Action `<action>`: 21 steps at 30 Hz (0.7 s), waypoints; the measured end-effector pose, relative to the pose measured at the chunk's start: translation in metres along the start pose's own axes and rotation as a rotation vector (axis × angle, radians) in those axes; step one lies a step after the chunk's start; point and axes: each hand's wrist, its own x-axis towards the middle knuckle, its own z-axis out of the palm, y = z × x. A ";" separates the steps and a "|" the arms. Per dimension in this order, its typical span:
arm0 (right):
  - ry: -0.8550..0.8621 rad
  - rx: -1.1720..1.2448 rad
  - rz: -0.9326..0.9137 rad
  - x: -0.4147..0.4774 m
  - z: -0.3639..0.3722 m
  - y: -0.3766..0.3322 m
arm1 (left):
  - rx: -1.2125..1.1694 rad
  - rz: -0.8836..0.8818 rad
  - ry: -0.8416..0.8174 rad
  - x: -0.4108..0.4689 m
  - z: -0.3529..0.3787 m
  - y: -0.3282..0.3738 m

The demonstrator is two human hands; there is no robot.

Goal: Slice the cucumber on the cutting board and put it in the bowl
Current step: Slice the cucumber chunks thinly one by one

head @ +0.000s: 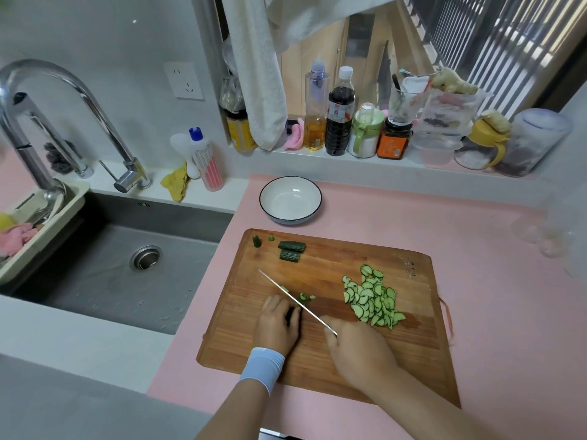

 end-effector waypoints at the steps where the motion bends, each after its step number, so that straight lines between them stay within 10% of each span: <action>1: 0.001 0.000 -0.005 -0.002 -0.001 0.001 | 0.003 -0.004 -0.006 0.000 0.000 0.000; 21: -0.052 -0.015 0.010 0.013 -0.001 -0.011 | -0.001 0.016 0.009 -0.004 -0.002 0.002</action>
